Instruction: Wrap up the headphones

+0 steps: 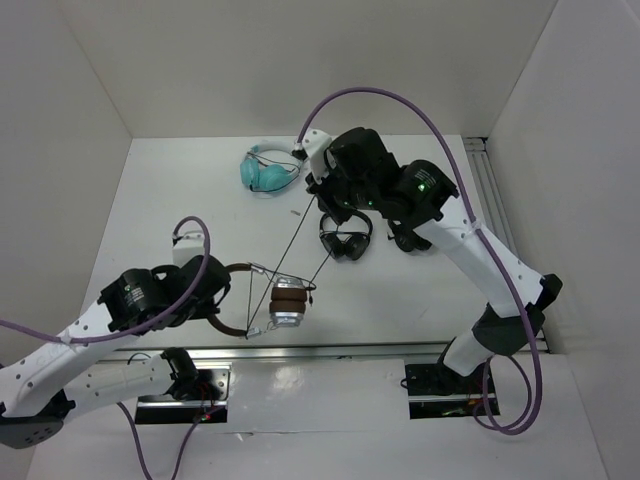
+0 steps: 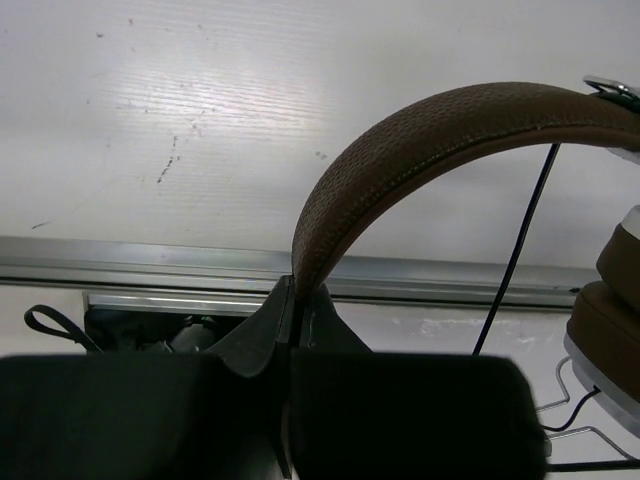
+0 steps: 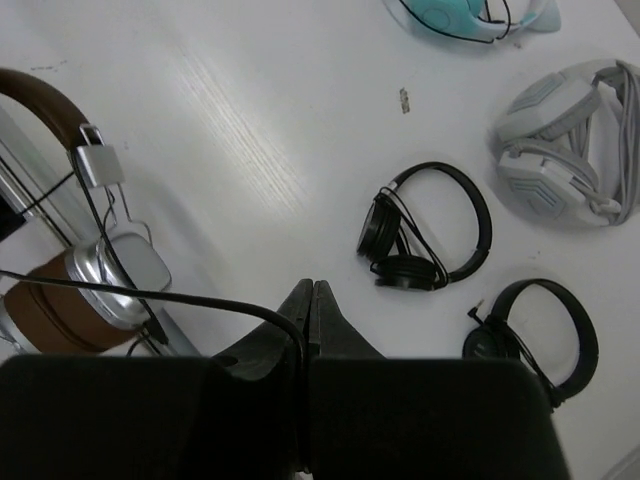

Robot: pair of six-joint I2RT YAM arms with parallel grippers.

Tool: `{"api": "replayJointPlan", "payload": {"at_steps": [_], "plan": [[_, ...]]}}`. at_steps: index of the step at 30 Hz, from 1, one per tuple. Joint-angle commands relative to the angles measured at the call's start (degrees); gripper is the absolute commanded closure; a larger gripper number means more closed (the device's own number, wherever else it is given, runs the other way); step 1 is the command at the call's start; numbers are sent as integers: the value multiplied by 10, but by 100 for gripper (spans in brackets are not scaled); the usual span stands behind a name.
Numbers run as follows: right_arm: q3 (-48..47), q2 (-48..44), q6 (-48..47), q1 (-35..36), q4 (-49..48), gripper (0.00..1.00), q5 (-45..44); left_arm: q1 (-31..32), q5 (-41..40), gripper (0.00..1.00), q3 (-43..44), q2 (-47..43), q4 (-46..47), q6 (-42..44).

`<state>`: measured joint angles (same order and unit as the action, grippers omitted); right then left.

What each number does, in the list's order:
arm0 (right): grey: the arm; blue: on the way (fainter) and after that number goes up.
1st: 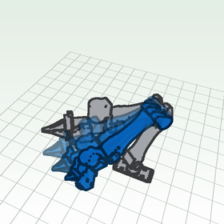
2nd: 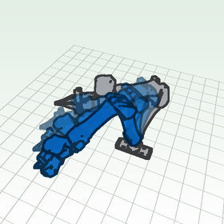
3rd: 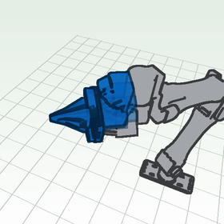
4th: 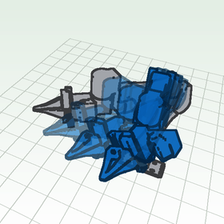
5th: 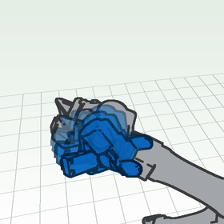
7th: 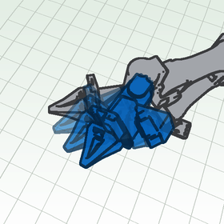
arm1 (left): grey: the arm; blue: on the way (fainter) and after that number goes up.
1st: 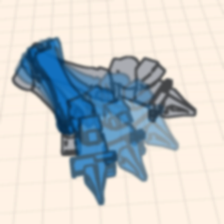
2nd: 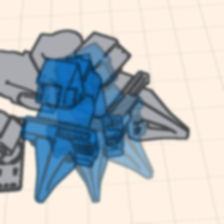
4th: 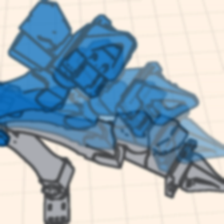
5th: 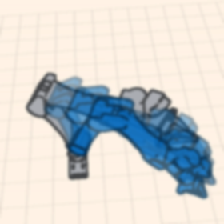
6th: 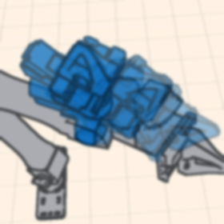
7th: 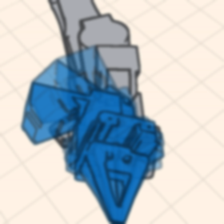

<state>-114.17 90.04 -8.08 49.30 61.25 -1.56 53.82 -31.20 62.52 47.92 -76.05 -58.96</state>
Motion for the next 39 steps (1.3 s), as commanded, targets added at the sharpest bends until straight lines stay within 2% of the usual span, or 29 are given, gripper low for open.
{"api": "replayJointPlan", "payload": {"at_steps": [1,4,9,14,16,20,22,27,32,33,39], "plan": [[1,-26,11,19,23,100,-72,-29,-7,100,34,-19,-19,10],[-4,-14,34,33,37,100,-161,-43,-7,100,34,-26,-19,10],[-4,-14,34,44,13,100,-251,-50,3,100,34,-20,-19,16],[-3,-7,24,105,6,100,-338,-43,4,100,29,-5,-19,17],[25,-28,-9,134,-49,100,-343,-36,24,100,29,0,-5,43],[143,-67,-79,164,-176,100,-354,-24,61,100,17,5,30,88],[186,-89,-112,164,-256,100,-341,-18,83,100,17,5,44,109],[254,-94,-125,130,-329,100,-261,-12,123,100,17,-1,67,144],[308,-115,-125,94,-425,100,-216,-12,181,100,17,-6,72,178],[322,-122,-125,75,-444,100,-176,-6,181,100,17,-1,72,178],[359,-96,-80,-8,-466,100,-72,0,186,100,26,-25,84,178]]}}
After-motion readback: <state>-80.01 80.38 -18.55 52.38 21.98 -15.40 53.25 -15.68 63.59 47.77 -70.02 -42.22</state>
